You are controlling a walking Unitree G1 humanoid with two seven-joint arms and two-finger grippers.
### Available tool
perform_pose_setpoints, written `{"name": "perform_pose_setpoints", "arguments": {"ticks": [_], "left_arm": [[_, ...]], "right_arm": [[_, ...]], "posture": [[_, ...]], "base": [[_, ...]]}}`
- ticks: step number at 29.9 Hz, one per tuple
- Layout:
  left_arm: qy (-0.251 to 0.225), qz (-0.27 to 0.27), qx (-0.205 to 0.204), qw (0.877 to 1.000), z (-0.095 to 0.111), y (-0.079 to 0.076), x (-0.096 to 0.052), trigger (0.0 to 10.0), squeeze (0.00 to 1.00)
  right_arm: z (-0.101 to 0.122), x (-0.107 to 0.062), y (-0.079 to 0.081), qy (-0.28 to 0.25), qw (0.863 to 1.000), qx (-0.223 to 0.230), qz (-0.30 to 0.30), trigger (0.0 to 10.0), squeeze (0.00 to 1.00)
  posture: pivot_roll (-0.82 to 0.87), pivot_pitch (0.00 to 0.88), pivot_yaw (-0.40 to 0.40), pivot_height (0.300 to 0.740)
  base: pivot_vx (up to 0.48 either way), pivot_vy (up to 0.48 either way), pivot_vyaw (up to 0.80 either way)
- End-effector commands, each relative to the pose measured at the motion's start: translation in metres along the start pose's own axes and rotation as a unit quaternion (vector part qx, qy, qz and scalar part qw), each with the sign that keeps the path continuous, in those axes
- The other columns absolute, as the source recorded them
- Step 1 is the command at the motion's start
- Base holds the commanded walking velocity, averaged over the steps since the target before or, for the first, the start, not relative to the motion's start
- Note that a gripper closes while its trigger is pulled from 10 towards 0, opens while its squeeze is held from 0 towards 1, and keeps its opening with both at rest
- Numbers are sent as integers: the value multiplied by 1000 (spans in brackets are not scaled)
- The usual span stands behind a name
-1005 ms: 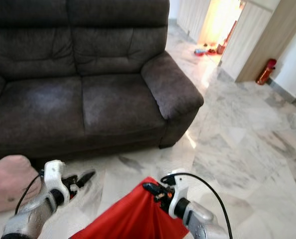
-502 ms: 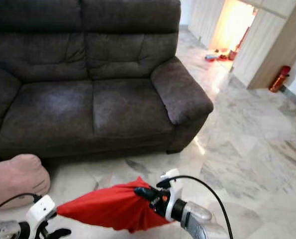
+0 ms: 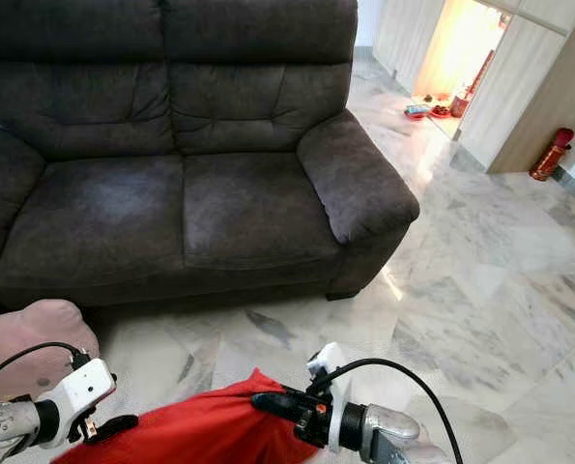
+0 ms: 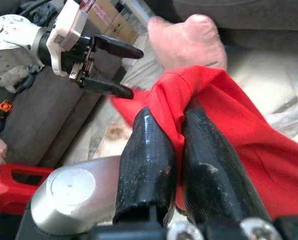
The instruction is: Move the pillow to the sofa from floor
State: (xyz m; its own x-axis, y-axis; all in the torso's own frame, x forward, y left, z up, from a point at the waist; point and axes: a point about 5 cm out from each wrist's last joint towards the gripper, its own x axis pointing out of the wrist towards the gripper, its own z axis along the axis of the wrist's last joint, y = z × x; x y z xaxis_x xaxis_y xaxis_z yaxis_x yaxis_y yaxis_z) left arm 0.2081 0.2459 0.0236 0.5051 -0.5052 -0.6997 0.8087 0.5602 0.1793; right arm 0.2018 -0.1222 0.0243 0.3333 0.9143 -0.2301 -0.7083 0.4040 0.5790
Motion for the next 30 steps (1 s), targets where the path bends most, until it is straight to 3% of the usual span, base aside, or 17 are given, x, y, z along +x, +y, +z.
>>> {"name": "perform_pose_setpoints", "arguments": {"ticks": [1, 4, 8, 10, 20, 30], "left_arm": [[-6, -27, -6, 1000, 2, -6, 1, 10000, 0], [-39, -59, 11, 997, 13, -14, 2, 10000, 0], [-55, -52, 23, 997, 20, -11, 0, 10000, 0], [-65, -69, 40, 995, 28, -9, -9, 10000, 0], [6, -112, 91, 990, 3, -15, -15, 10000, 0], [29, -140, 112, 983, -3, -27, -15, 10000, 0]], "right_arm": [[18, 1, 7, -23, 998, -39, 30, 10000, 0], [14, 4, 9, -8, 999, -34, 39, 10000, 0], [13, 4, 11, -6, 998, -34, 43, 10000, 0], [13, 4, 10, -6, 998, -34, 47, 10000, 0], [16, 0, 15, 1, 996, -44, 72, 10000, 0], [12, -2, 12, 18, 996, -48, 66, 10000, 0]], "posture": [[141, 0, -109, 740], [148, 0, -111, 740], [148, 0, -111, 740], [148, 0, -109, 740], [143, 0, -107, 740], [143, 0, -111, 740]], "base": [[0, 0, 0], [0, 0, 0], [0, 0, 0], [0, 0, 0], [0, 0, 0], [0, 0, 0]]}}
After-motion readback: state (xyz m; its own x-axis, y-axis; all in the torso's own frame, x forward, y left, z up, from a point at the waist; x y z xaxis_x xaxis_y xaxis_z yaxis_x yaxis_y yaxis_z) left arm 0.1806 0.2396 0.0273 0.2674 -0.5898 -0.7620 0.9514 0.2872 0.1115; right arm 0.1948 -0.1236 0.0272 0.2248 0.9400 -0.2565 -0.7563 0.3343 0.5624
